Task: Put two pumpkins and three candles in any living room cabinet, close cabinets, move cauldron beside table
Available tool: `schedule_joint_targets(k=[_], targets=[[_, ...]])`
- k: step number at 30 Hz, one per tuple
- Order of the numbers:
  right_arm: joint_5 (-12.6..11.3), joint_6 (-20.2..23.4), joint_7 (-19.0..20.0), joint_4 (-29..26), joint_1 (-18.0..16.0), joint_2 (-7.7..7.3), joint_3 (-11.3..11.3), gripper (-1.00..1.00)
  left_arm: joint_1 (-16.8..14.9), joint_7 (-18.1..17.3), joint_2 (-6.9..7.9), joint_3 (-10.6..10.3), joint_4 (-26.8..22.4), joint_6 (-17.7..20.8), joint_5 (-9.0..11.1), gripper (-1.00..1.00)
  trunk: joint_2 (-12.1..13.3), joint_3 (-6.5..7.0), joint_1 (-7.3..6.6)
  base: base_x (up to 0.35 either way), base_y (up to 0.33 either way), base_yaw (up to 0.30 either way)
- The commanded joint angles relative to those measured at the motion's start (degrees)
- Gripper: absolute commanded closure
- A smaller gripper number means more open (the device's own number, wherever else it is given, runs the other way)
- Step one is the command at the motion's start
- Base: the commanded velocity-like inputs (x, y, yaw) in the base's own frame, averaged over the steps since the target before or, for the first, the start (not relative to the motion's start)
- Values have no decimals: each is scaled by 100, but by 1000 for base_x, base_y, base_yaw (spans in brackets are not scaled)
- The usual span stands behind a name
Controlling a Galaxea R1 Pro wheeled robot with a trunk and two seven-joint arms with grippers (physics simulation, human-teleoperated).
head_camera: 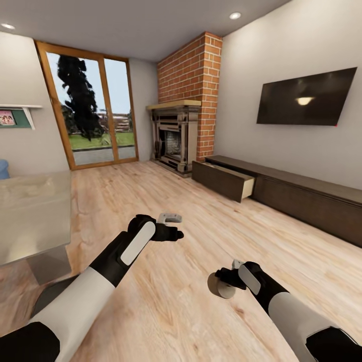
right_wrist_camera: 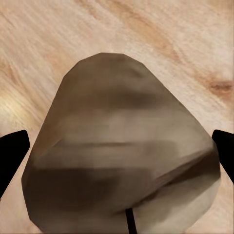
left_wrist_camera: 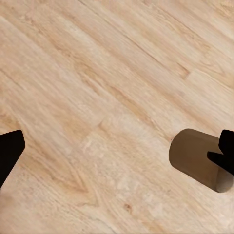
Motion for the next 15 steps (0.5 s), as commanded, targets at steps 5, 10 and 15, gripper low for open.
schedule_joint_targets(k=[5, 10, 15], targets=[[-66, 4, -48, -16, -3, -4, 40, 100, -5, 60, -3, -7, -5, 9, 60, -100, -3, -6, 2, 329, -111, 0], [-66, 0, -48, -16, -3, -5, 40, 100, -5, 60, -1, -7, -6, 9, 60, -100, -3, -6, 2, 328, -118, 0], [-66, -1, -48, -16, -3, -5, 41, 100, -5, 60, -4, -7, 1, 9, 60, -100, -3, -6, 2, 327, -121, 0]])
